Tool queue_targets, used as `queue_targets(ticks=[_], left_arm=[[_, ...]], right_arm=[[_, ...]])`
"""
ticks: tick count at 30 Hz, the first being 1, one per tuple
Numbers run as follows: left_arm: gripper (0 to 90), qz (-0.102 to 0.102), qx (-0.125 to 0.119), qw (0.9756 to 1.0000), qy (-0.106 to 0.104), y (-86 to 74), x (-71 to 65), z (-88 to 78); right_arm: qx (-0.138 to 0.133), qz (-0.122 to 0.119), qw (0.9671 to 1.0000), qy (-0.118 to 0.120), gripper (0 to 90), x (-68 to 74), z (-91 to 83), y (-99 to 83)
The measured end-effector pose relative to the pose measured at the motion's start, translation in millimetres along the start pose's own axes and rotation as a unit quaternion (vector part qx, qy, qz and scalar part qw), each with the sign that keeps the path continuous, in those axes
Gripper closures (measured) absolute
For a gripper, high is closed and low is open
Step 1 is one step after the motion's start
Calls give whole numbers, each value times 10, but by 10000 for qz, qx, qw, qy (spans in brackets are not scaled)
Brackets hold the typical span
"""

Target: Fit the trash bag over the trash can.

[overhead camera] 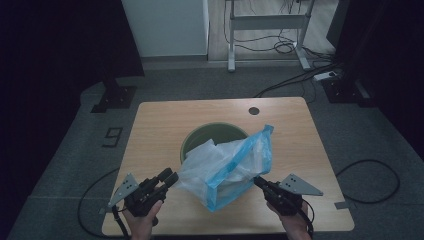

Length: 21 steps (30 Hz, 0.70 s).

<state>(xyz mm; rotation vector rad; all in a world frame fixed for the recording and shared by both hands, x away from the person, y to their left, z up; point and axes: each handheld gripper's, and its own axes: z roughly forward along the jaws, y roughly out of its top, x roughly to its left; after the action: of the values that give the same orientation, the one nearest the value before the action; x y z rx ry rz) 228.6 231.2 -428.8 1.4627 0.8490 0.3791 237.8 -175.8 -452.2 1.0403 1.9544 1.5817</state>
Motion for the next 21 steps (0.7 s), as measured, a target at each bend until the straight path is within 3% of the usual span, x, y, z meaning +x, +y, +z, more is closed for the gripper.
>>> queue_targets(ticks=[3,5,10,13,16,21], left_arm=[[438,263,6,9997,14,109,-102,-7],[382,515,72,9986,-33,180,-197,17],[317,1051,261,9937,-292,312,-393,139],[320,1243,457,9900,-483,381,-451,254],[390,1379,657,9870,-500,393,-464,377],[696,1427,889,9845,-494,367,-452,492]], right_arm=[[-34,-24,10000,-14,890,8,-10,26],[-51,-20,10000,11,890,12,-12,44],[-84,-70,9999,24,889,26,-15,79],[-87,-76,9999,38,887,20,-19,90],[-99,-60,9999,43,886,17,-31,97],[-155,-54,9999,53,886,13,-64,110]])
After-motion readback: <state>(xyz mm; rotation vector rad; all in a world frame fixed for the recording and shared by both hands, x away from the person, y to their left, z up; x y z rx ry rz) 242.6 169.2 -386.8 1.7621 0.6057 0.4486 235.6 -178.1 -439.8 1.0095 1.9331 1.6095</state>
